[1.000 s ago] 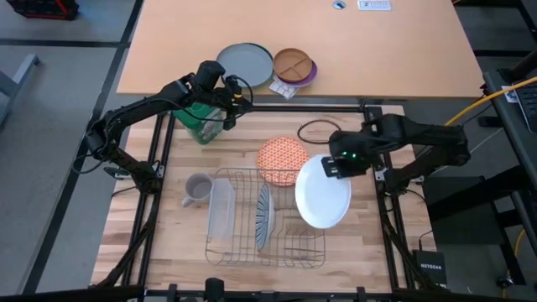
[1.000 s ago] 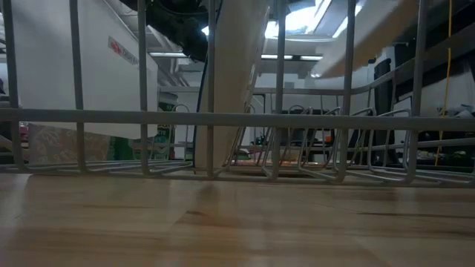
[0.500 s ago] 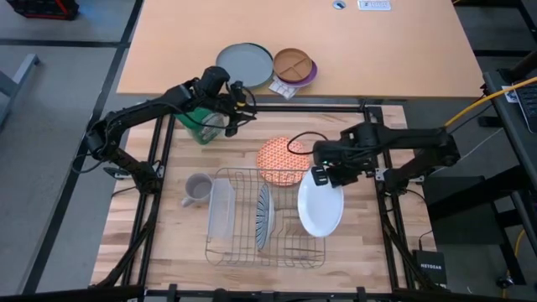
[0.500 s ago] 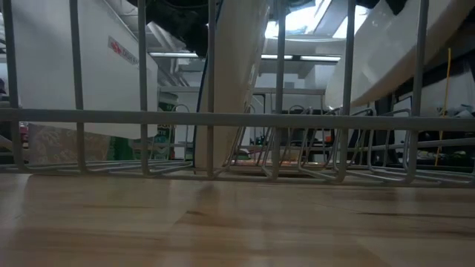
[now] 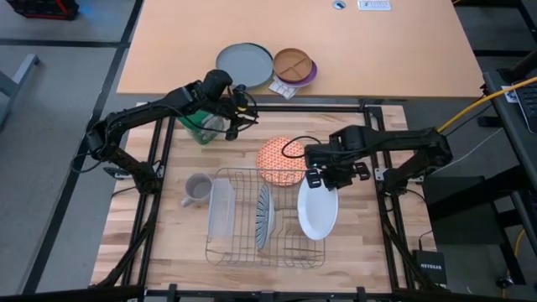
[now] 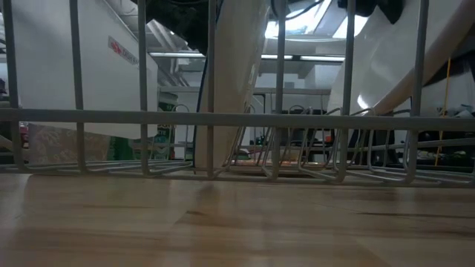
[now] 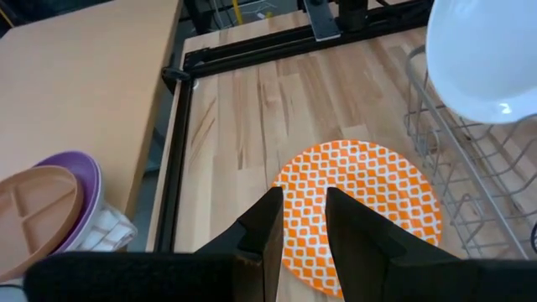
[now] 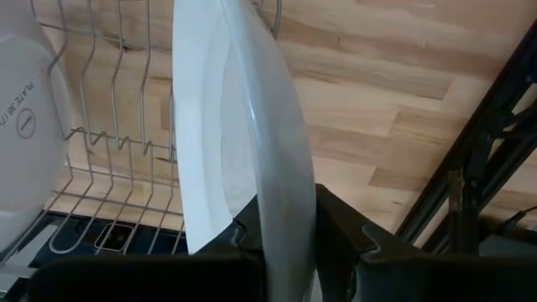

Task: Sort dishes
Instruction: Put the white plate in the dish rack

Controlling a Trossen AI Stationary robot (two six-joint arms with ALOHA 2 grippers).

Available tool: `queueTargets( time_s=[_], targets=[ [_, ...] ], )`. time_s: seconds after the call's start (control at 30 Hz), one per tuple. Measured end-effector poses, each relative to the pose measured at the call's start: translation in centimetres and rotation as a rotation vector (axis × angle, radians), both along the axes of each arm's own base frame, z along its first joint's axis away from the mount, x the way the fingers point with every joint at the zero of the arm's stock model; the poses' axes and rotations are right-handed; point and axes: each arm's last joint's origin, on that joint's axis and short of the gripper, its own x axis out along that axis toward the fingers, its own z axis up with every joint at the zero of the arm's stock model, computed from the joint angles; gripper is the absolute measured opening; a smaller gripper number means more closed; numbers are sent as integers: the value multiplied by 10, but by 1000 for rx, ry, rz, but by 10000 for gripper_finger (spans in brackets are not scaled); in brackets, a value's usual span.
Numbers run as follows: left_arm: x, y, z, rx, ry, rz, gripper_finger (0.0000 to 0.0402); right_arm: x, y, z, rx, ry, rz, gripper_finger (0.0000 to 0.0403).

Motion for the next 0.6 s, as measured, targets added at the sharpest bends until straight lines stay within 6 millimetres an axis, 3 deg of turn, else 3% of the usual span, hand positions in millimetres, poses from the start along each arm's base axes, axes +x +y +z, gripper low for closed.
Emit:
queueTargets(
  time_s=[0.37,0.6],
  targets=[
    [0,0,0,0,0,1,81,11,1,-9,3,19,-6,57],
    [0,0,0,-3,4,0,81,22,2,-13,2,-45,-27,104]
  ],
)
